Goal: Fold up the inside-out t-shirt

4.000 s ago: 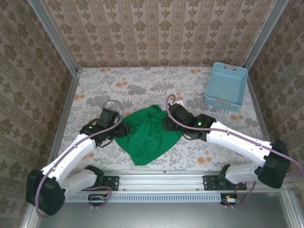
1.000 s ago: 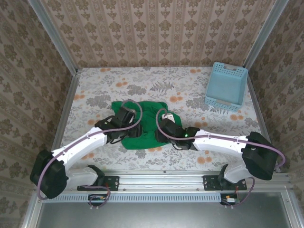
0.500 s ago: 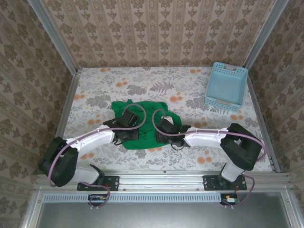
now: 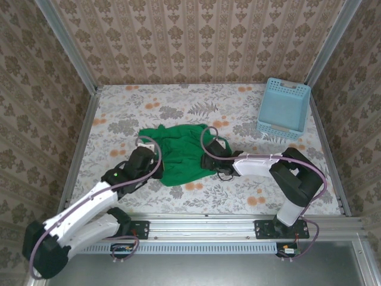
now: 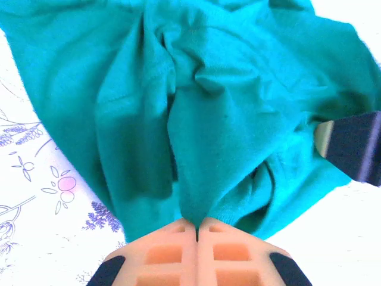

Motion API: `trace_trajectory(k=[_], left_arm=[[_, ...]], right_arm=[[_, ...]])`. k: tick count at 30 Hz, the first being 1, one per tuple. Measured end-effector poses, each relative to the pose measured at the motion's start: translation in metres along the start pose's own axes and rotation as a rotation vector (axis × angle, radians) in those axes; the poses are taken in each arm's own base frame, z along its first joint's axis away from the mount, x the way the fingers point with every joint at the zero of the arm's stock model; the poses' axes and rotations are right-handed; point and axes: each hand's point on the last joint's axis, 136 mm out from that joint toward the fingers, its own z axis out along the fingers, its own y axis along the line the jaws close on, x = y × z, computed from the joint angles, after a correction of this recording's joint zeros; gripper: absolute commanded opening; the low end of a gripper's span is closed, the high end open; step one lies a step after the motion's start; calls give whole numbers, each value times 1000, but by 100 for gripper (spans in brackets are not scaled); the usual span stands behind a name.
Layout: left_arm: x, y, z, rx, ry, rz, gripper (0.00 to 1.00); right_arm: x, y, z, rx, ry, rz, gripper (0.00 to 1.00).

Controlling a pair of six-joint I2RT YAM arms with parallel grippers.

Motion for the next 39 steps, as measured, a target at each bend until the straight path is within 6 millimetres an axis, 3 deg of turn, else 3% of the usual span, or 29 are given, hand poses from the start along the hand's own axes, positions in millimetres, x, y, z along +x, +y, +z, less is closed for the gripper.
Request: trace_trajectory(k=[3,9,14,16,20,27,39], left_arm=[[4,4,-8,21,-31,-18,0],[25,12,-2,25,10,-35,0],[29,1,2,81,34,-33,0],[31,-1,5,95,44,-33,0],[35,-3,10,108,61,-33,0],[29,-12,9,150,40,-33,0],[28,-18,5,179,32,-28,0]], right_arm=[[-8,-7,2,3,-14,27,58],[-18,-17,3,16,-25,43,56],[-4,-18,-14,29,-21,-53,56],[7,-3,-29,6,-23,-132,55],[24,44,-54,-107,-35,-243,55],[35,90,-54,-151,-24,-308,64],[14,91,-22,11,-46,-319,51]])
